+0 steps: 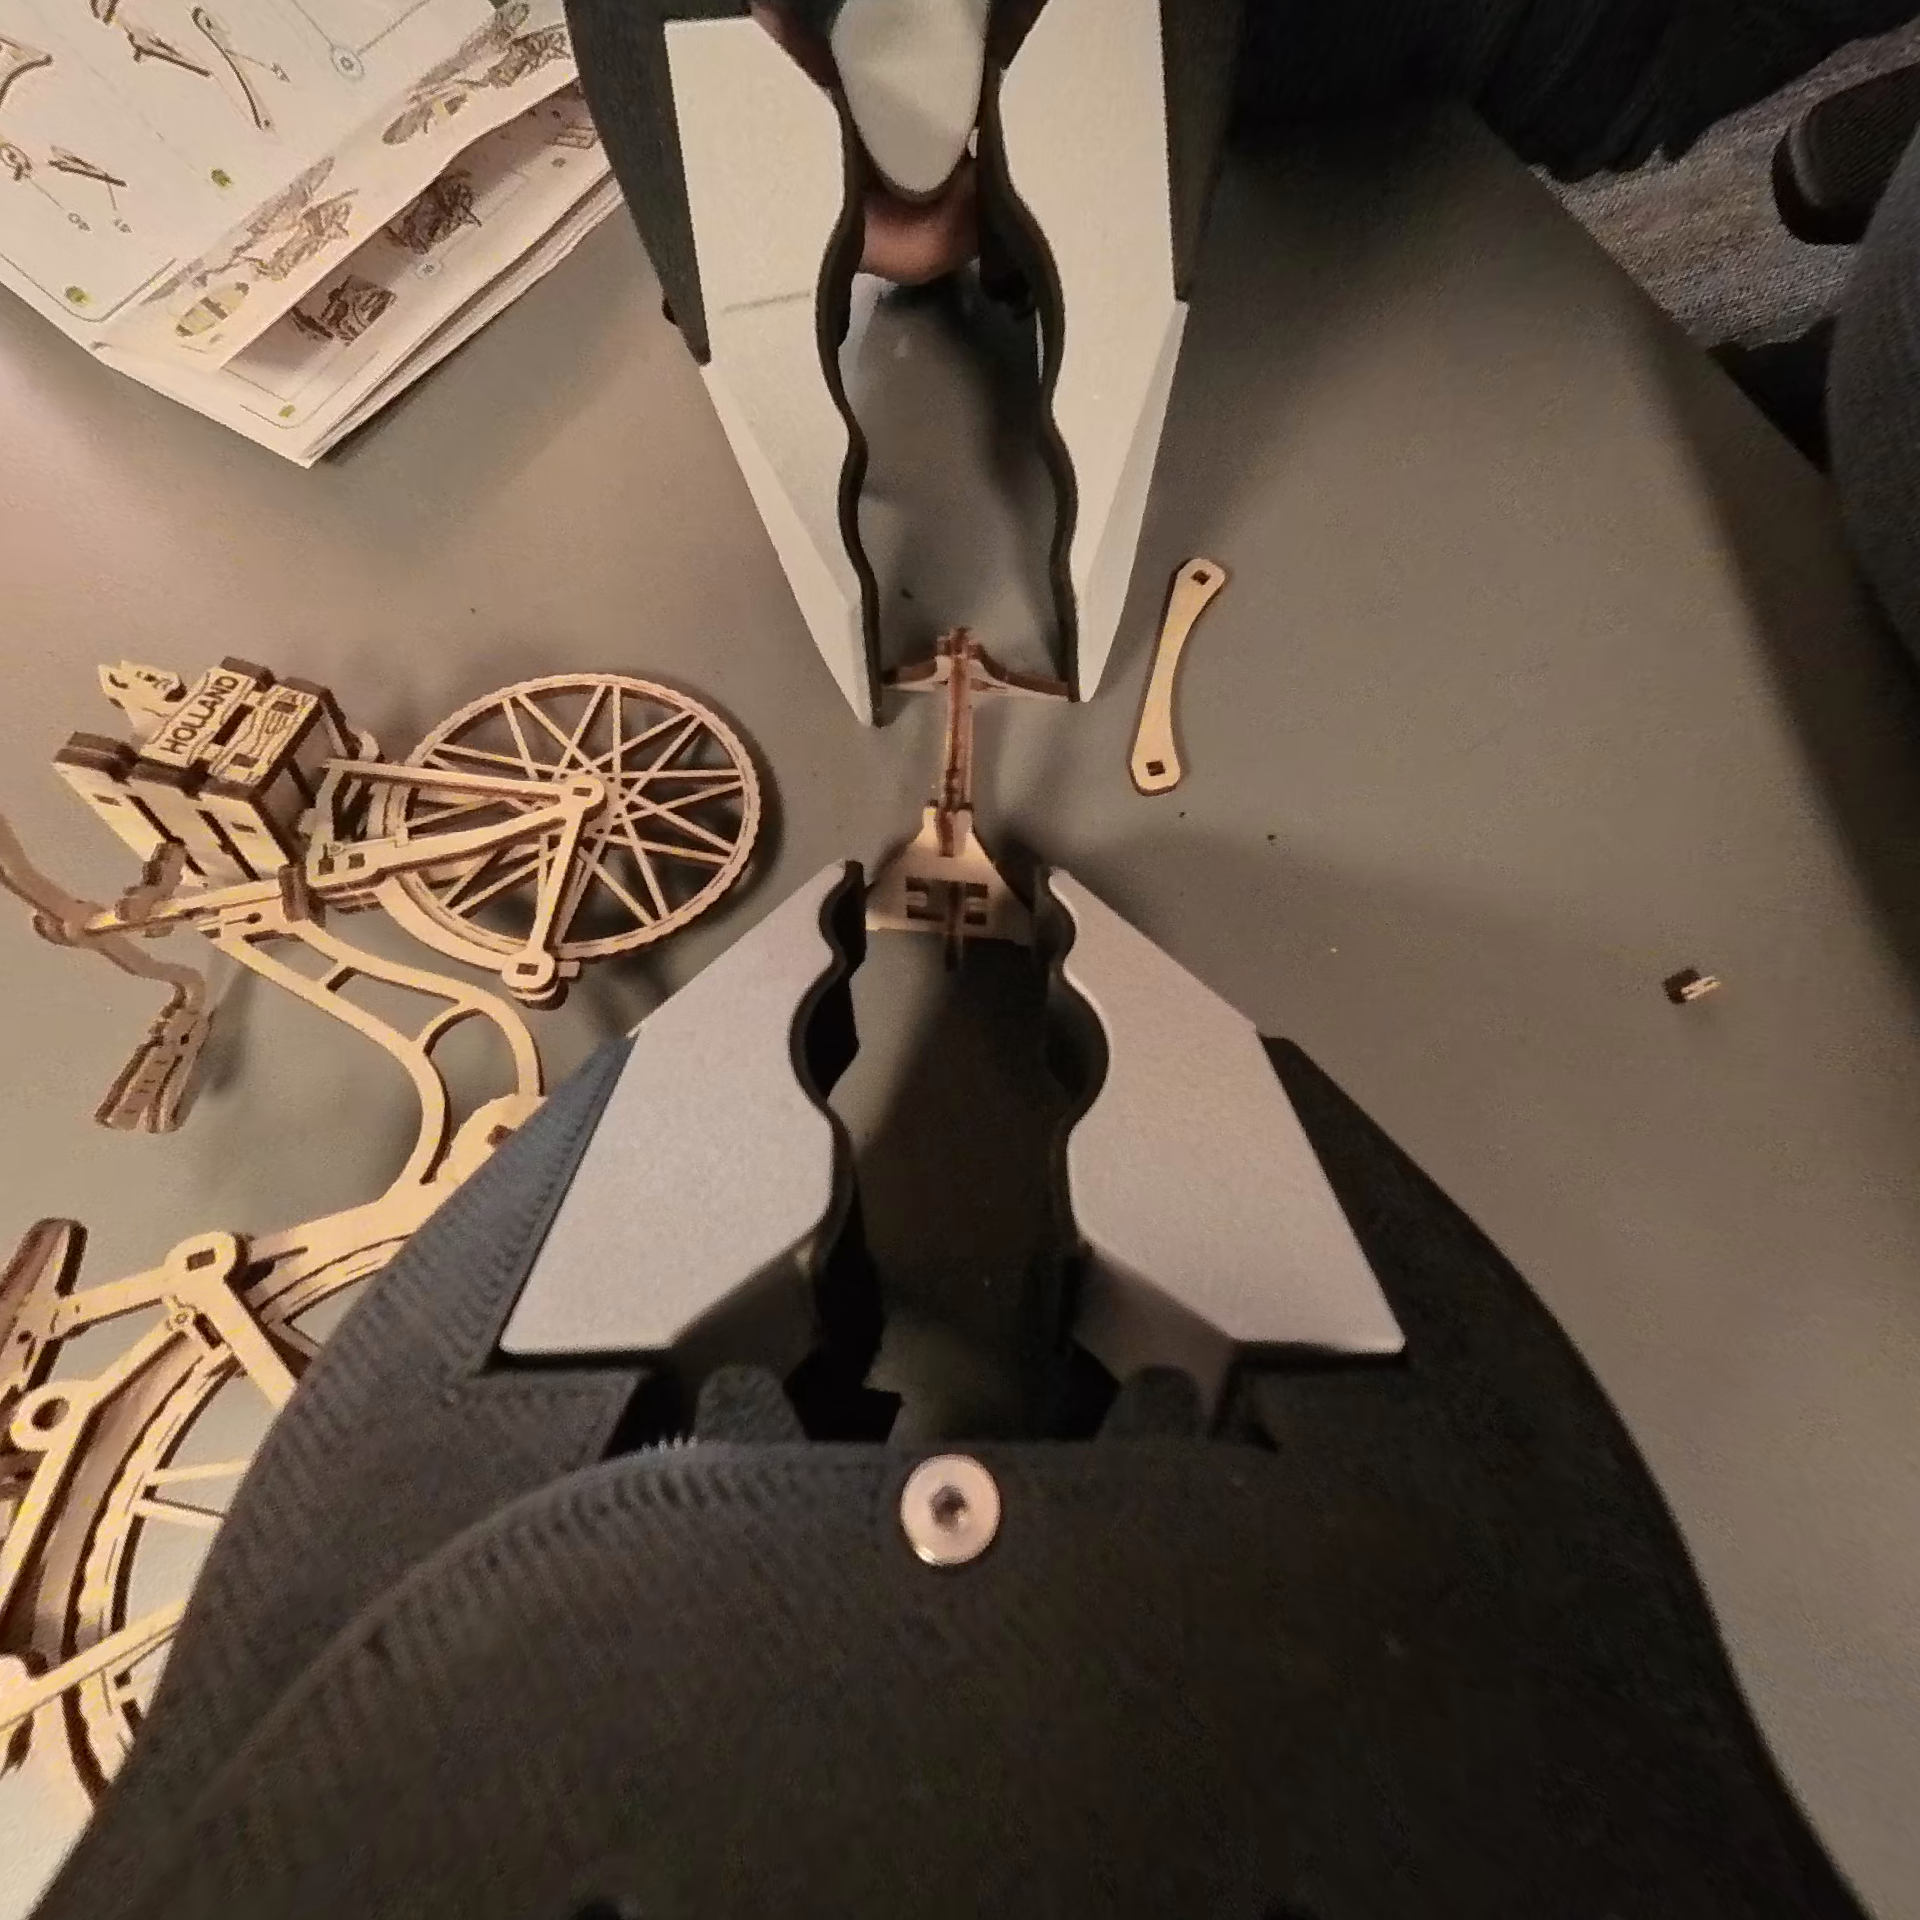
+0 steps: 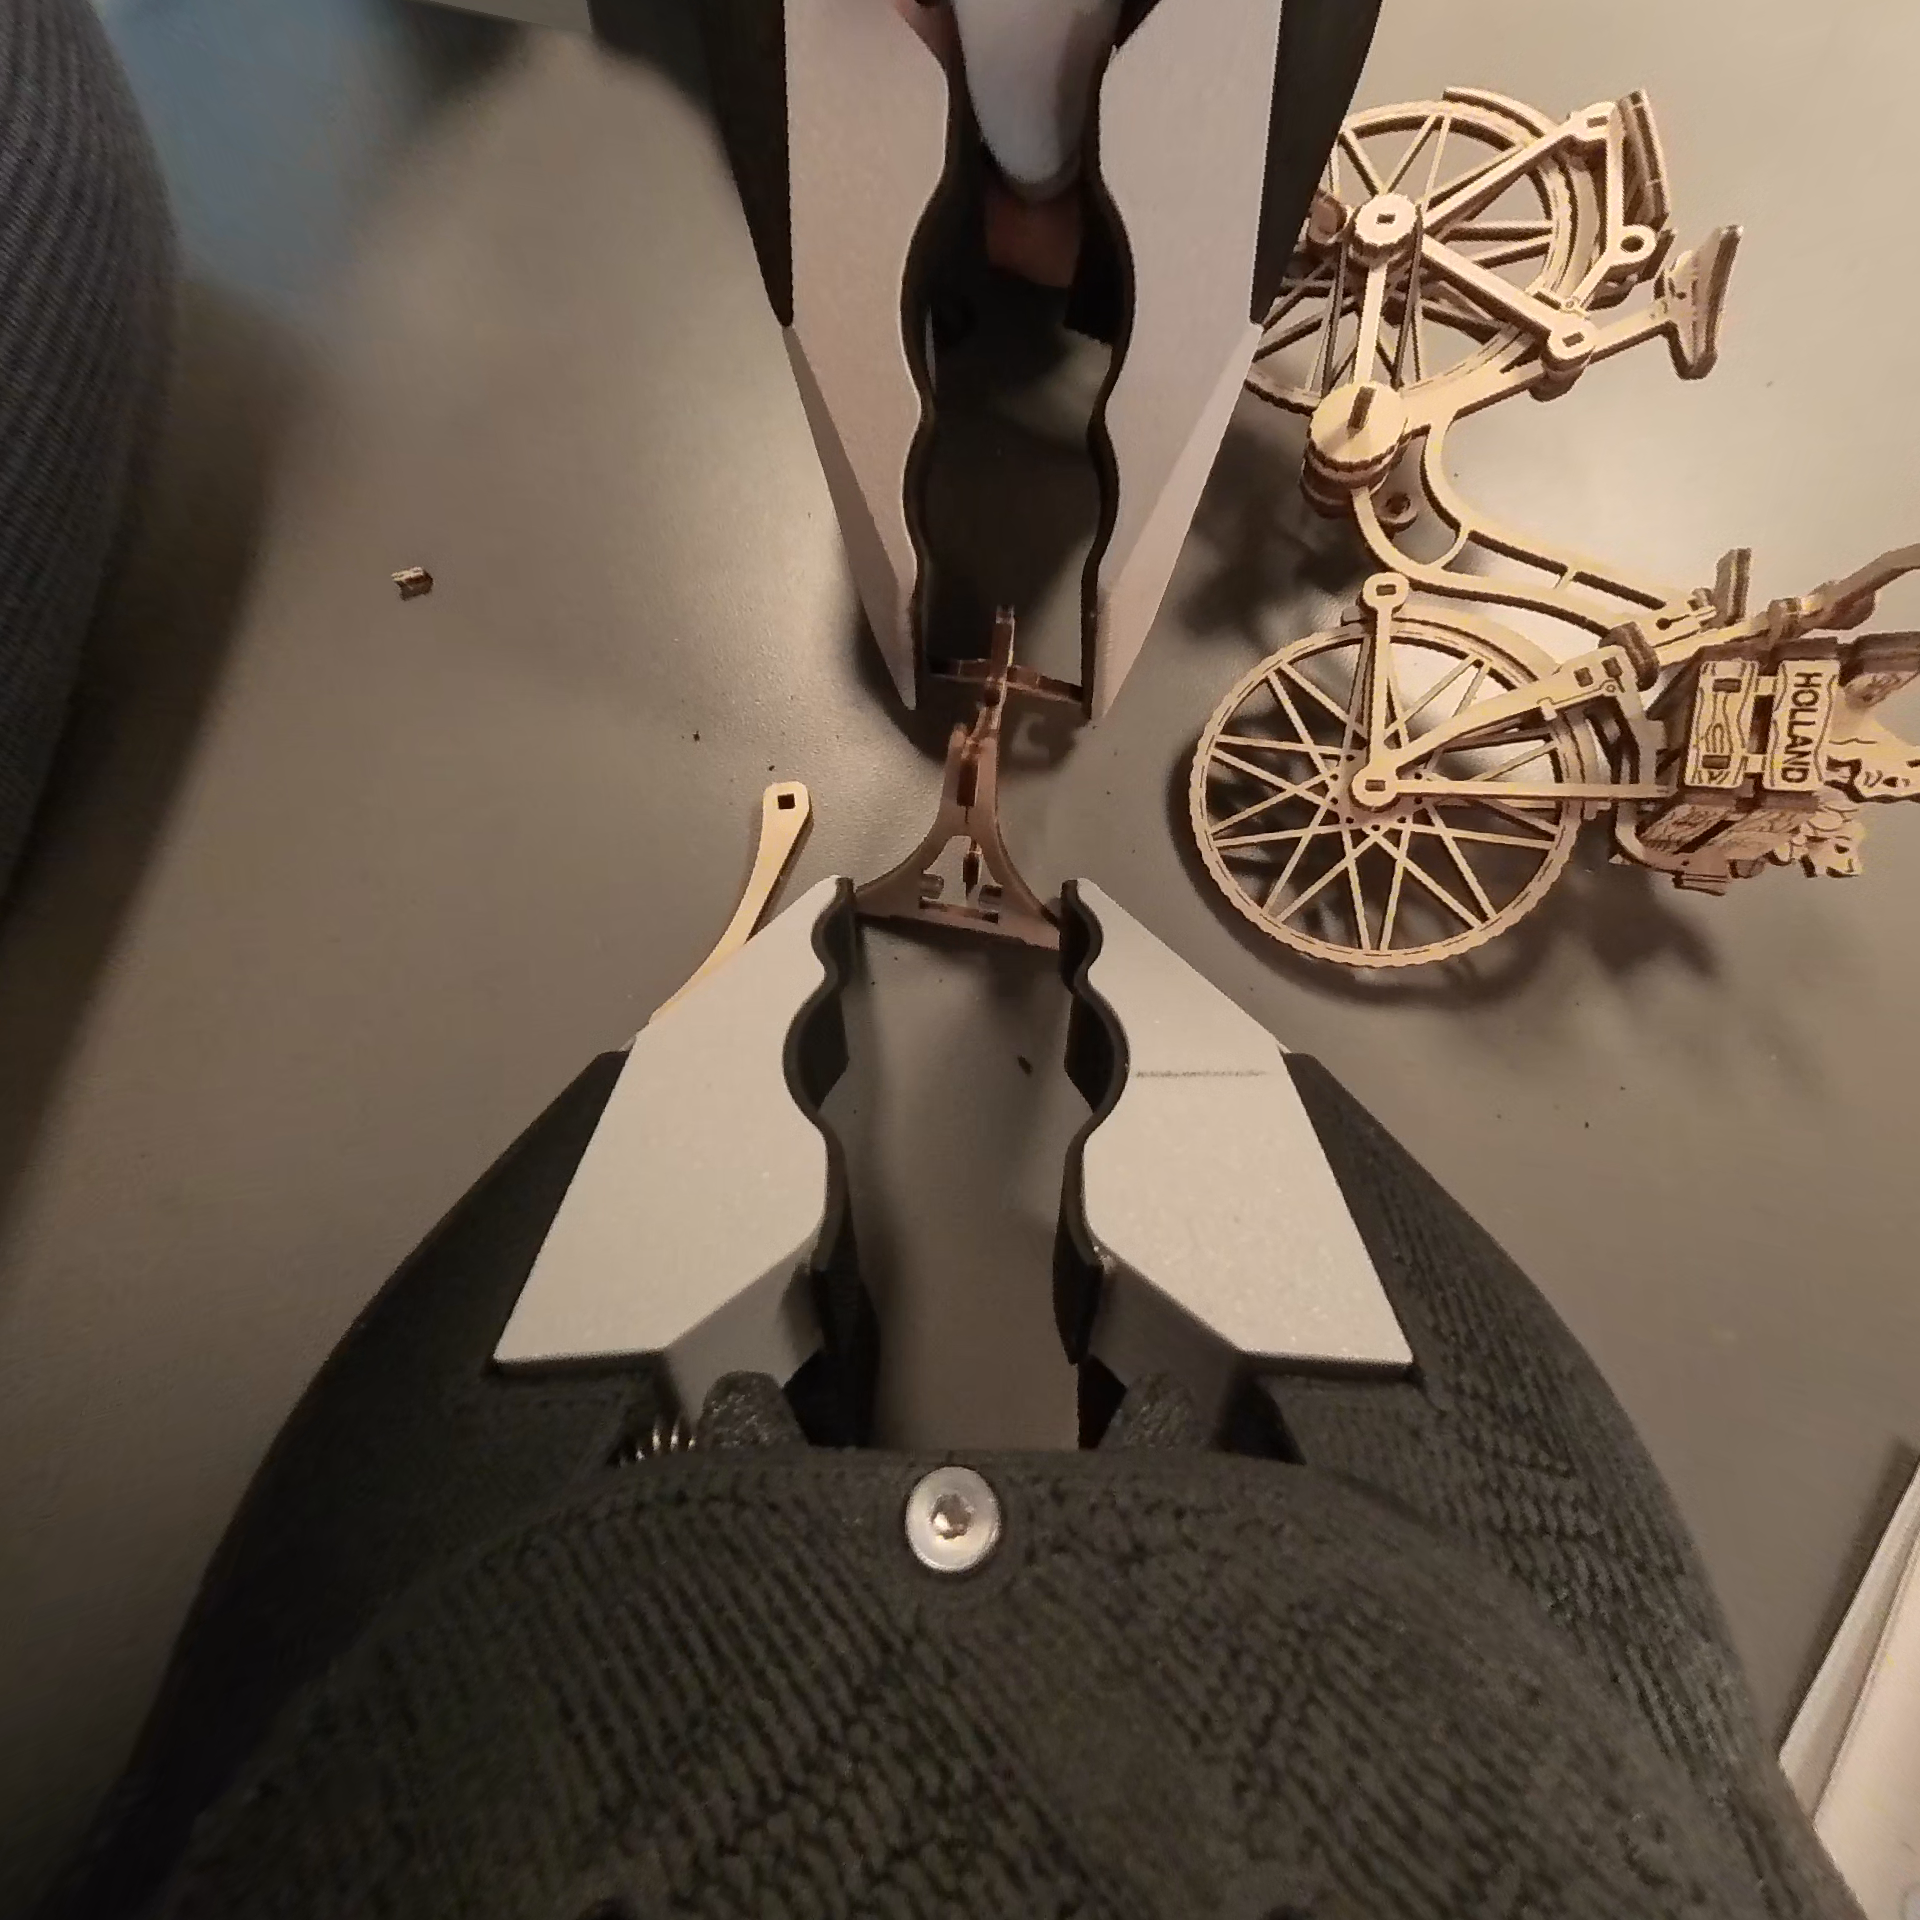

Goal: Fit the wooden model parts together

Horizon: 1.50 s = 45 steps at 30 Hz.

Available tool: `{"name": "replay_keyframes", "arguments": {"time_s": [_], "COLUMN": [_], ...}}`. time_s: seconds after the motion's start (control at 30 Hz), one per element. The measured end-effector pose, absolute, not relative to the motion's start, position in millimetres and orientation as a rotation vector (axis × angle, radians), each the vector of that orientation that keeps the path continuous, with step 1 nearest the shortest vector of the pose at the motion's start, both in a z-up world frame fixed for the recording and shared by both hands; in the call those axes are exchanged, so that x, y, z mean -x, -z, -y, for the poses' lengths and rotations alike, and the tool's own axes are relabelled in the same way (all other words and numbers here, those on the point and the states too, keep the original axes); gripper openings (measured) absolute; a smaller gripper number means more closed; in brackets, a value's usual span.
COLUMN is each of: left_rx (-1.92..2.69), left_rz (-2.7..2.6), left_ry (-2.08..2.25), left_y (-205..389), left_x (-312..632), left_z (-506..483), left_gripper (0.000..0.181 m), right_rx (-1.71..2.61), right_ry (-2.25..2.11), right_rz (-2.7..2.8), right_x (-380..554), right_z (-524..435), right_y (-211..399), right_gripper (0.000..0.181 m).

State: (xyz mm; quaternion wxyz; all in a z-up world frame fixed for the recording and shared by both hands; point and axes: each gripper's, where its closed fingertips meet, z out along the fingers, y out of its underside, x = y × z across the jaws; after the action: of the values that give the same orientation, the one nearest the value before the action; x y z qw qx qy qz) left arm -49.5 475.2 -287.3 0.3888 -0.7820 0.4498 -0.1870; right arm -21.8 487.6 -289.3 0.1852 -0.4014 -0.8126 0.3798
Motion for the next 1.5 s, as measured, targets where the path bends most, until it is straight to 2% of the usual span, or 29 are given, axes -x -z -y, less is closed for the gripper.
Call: {"name": "replay_keyframes", "arguments": {"time_s": [0.1,0.2,0.3,0.53,0.67,0.9,1.03,1.5], "left_rx": [1.977,1.964,1.915,1.872,1.888,1.922,1.928,1.955], "left_rz": [-1.149,-1.172,-1.128,-1.067,-1.104,-1.125,-1.14,-1.143], "left_ry": [0.45,0.448,0.495,0.581,0.564,0.522,0.532,0.582], "left_y": [286.9,286.8,276.1,263.7,268.8,276.1,277.8,280.3], "left_x": [49.8,49.3,50.7,64.7,63.2,64.1,63.2,61.5], "left_z": [-475.5,-471.7,-470.9,-473.1,-471.3,-472.3,-470.9,-469.7], "left_gripper": [0.032,0.045,0.05,0.021,0.011,0.017,0.002,0.002], "right_rx": [1.134,1.144,1.145,1.147,1.146,1.143,1.143,1.153], "right_ry": [-1.074,-1.083,-1.084,-1.086,-1.084,-1.08,-1.081,-1.093], "right_rz": [2.287,2.283,2.283,2.283,2.283,2.283,2.283,2.282], "right_x": [21.5,21.7,21.6,21.5,21.5,21.7,21.6,22.4], "right_z": [-488.2,-489.1,-489.2,-489.5,-489.6,-489.8,-489.8,-489.7], "right_y": [289.2,288.9,289.0,288.9,289.1,289.2,289.2,289.1], "right_gripper": [0.037,0.036,0.036,0.036,0.036,0.036,0.036,0.036]}}
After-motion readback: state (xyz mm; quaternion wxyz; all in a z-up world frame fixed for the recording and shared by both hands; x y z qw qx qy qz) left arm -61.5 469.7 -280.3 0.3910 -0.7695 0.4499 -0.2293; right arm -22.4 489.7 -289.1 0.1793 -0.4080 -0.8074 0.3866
